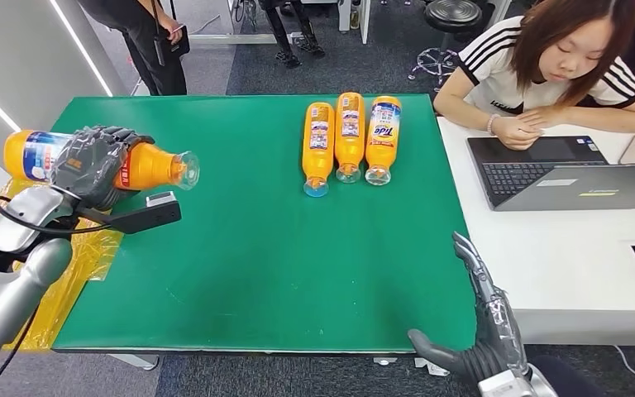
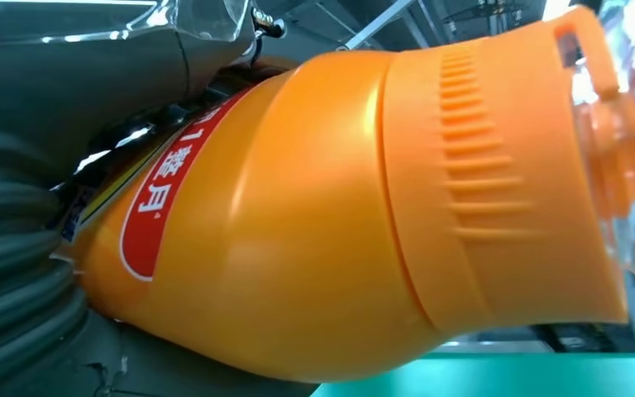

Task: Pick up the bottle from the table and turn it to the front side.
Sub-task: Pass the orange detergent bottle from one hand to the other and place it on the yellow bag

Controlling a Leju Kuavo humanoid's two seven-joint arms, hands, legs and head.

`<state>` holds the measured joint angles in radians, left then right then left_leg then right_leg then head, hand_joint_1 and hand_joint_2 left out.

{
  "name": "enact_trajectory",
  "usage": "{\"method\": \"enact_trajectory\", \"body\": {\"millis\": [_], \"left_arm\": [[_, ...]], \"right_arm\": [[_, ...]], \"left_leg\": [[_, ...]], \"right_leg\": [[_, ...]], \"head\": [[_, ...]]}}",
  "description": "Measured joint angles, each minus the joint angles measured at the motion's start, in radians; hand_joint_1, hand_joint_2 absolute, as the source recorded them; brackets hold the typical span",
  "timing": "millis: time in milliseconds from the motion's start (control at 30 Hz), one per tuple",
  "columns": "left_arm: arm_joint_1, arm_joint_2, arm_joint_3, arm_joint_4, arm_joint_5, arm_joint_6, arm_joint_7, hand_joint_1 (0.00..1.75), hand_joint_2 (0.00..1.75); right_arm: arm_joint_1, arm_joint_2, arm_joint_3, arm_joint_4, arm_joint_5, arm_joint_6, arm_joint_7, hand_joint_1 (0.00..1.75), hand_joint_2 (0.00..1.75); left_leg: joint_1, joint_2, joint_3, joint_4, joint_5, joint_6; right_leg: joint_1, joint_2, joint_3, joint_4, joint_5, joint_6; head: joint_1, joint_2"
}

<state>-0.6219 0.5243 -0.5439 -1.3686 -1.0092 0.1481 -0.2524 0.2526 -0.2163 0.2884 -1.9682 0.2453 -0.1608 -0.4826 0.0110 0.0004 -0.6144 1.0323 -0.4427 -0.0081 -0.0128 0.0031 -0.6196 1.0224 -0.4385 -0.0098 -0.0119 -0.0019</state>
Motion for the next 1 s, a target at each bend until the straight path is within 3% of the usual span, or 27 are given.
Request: {"method": "enact_trajectory", "body": {"millis": [167,367,767,1000], "left_arm": [[0.108,0.032,0.063,-0.014,-0.012,0.065,0.009,1.75,1.75],[0.204,0.006,0.113,0.01,-0.043,0.14,-0.007,1.75,1.75],[0.224,-0.241,0.133,0.331,-0.231,0.363,0.058,1.75,1.75],[0.159,-0.32,0.143,0.574,-0.333,0.418,0.113,1.75,1.75]], "right_arm": [[0.02,0.001,-0.005,-0.022,0.028,0.002,0.003,0.0,1.75],[0.029,0.004,-0.004,-0.039,0.065,0.008,0.017,0.0,1.75],[0.018,0.028,0.032,-0.046,0.144,0.05,0.068,0.0,1.75],[-0.001,0.044,0.058,-0.03,0.166,0.069,0.086,0.0,1.75]], "left_leg": [[0.0,0.0,0.0,0.0,0.0,0.0],[0.0,0.0,0.0,0.0,-0.001,0.0],[0.0,-0.001,0.0,0.0,-0.001,0.0],[0.0,-0.001,0.0,0.0,-0.001,0.0]], "right_leg": [[0.0,0.0,-0.001,0.0,0.0,0.0],[0.0,-0.001,-0.001,0.0,-0.001,0.0],[0.0,-0.001,0.0,-0.001,0.0,0.0],[0.0,-0.001,0.0,0.0,0.0,0.0]], "head": [[0.0,0.0],[0.0,0.0],[0.0,0.0],[0.0,0.0]]}}
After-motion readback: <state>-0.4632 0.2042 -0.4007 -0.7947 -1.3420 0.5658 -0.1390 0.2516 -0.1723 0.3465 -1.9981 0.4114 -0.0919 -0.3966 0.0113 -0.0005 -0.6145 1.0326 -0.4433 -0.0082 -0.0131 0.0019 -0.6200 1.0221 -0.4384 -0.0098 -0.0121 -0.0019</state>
